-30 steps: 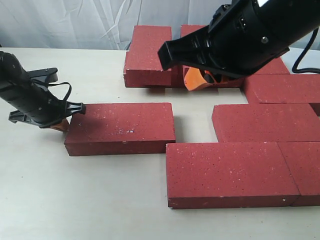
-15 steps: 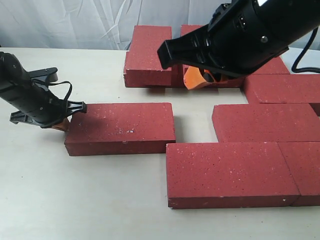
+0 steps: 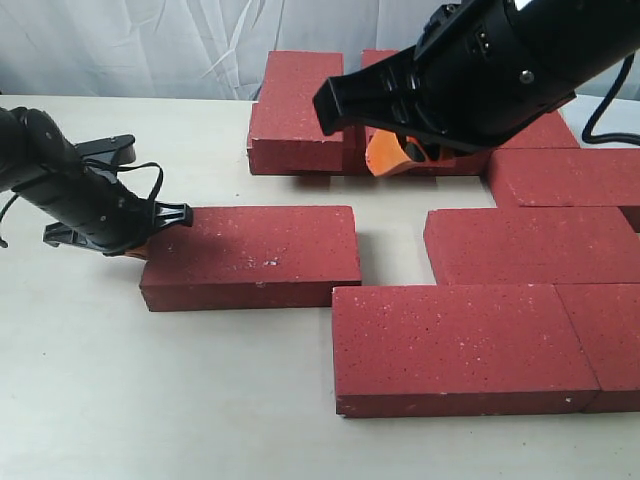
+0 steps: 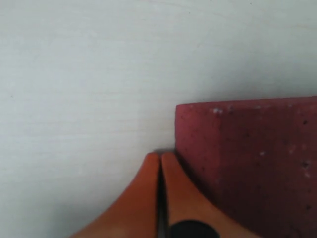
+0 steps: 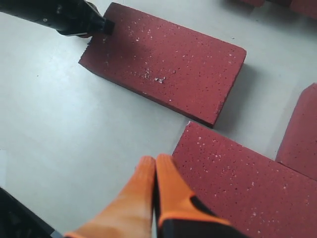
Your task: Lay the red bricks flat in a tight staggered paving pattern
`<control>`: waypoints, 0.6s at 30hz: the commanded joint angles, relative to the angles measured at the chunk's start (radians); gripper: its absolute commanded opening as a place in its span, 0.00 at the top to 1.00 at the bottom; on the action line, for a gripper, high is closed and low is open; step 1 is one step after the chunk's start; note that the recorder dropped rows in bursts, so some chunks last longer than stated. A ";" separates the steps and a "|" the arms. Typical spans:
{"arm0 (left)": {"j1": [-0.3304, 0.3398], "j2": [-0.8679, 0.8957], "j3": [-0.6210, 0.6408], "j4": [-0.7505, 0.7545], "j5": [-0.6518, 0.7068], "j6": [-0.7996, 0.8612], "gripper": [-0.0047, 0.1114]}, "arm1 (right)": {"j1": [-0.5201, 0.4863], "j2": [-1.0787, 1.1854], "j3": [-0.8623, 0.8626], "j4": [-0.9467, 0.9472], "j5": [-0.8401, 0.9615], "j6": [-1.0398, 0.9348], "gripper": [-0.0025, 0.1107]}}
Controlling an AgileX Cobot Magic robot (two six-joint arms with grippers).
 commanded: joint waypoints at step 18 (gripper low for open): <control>0.053 0.034 0.019 0.094 0.088 -0.031 0.96 | 0.001 0.001 -0.003 -0.008 0.000 -0.009 0.99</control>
